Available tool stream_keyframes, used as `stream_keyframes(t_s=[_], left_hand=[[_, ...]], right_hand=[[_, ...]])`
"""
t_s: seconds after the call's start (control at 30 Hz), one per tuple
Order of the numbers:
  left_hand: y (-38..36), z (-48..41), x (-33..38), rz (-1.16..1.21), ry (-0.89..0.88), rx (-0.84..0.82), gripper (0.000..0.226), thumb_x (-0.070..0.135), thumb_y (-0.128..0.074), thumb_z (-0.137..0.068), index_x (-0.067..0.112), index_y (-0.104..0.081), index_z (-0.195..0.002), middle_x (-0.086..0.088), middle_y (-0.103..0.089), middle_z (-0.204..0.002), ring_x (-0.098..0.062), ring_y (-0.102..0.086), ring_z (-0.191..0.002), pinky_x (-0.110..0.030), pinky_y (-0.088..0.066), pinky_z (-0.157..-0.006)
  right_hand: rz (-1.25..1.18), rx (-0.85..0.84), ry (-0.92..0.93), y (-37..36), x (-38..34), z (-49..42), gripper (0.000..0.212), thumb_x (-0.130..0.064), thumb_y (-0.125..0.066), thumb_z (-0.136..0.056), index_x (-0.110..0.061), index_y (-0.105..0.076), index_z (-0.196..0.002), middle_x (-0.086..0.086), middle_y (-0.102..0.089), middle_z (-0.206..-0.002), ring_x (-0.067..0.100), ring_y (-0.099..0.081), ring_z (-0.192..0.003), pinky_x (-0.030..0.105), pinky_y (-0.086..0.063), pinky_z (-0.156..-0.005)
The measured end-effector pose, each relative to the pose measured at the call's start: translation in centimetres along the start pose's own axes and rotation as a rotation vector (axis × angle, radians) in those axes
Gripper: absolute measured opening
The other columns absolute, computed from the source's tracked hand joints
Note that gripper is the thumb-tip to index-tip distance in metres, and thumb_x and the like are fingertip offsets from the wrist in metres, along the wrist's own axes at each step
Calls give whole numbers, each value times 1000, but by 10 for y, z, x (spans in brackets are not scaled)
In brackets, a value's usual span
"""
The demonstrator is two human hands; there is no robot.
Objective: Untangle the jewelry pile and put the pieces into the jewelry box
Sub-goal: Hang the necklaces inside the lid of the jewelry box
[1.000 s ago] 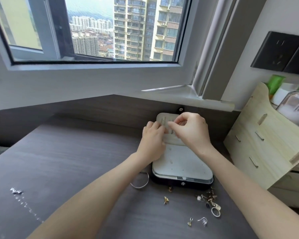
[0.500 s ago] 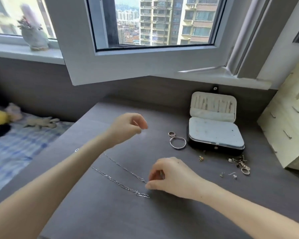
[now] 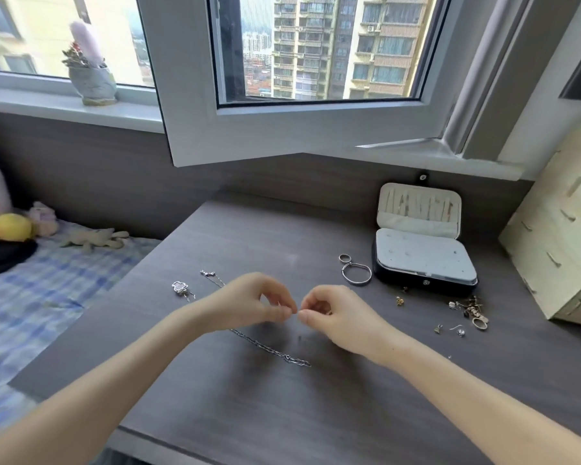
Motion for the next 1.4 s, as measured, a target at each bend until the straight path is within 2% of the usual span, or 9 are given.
stream_keyframes(t_s=[0.2,0.37,0.5,0.67,0.8,1.03,1.17,1.27,1.4], left_hand=[[2,-2,14,137,-22,30,7,23,-68,-86,19,-72,-82,11,-63,-72,7,-49,-62,-7,-33,-58],[6,-5,27,157,-73,54,8,20,-69,-85,24,-70,-79,17,-62,-68,8,-51,-67,-5,-34,-63],[10,-7,38,172,-129,107,8,11,-69,-84,18,-70,-79,11,-62,-71,7,-52,-67,-6,-35,-63],[24,-11,50,254,-149,215,7,13,-65,-67,19,-65,-68,13,-61,-65,5,-51,-62,-7,-33,-59],[33,-14,58,311,-151,265,22,0,-69,-71,20,-62,-63,7,-59,-63,4,-46,-49,-8,-33,-52],[50,-20,73,133,-228,386,18,6,-64,-85,21,-61,-76,10,-65,-73,-10,-60,-68,-28,-49,-68],[52,-20,89,53,-292,459,11,5,-54,-89,15,-55,-84,-1,-65,-81,-24,-58,-76,-29,-47,-72],[56,-18,104,-73,-435,562,3,4,-53,-87,5,-56,-87,-3,-63,-81,-23,-54,-75,-31,-43,-72],[57,-26,110,-133,-495,603,12,5,-52,-80,6,-62,-86,2,-63,-79,-18,-54,-74,-26,-44,-70]], right_hand=[[-89,-5,2,17,-11,1,12,-8,-56,-91,-15,-55,-81,-8,-52,-68,-1,-43,-56,9,-33,-49],[-79,14,33,32,-21,3,16,-5,-51,-92,-15,-53,-80,-8,-56,-70,5,-49,-63,15,-39,-57],[5,20,78,42,-24,2,18,-6,-53,-90,-19,-52,-77,-4,-57,-72,12,-48,-65,28,-42,-61],[168,68,230,56,-43,7,29,-1,-53,-87,-28,-50,-79,-7,-56,-74,4,-44,-59,21,-39,-55],[325,119,331,70,-63,11,18,0,-50,-90,-14,-60,-95,-10,-54,-74,1,-45,-61,15,-38,-57],[672,276,450,86,-90,7,21,-2,-47,-89,-7,-63,-102,6,-59,-90,26,-53,-89,31,-40,-76],[774,373,279,97,-89,1,21,-10,-46,-90,-6,-63,-102,9,-59,-100,26,-53,-97,29,-38,-80],[548,404,133,110,-81,1,20,-11,-49,-85,-4,-69,-87,5,-64,-84,18,-54,-80,28,-36,-64],[-224,249,-124,119,-60,-3,18,-12,-56,-83,-1,-64,-70,6,-57,-73,14,-49,-69,27,-42,-66]])
Point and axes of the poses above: each hand's wrist, its own z-axis away from the middle knuckle, its own y-axis out of the back of the hand, x = y × z, the point moved 7 cm from there along -z, towards the middle knuckle
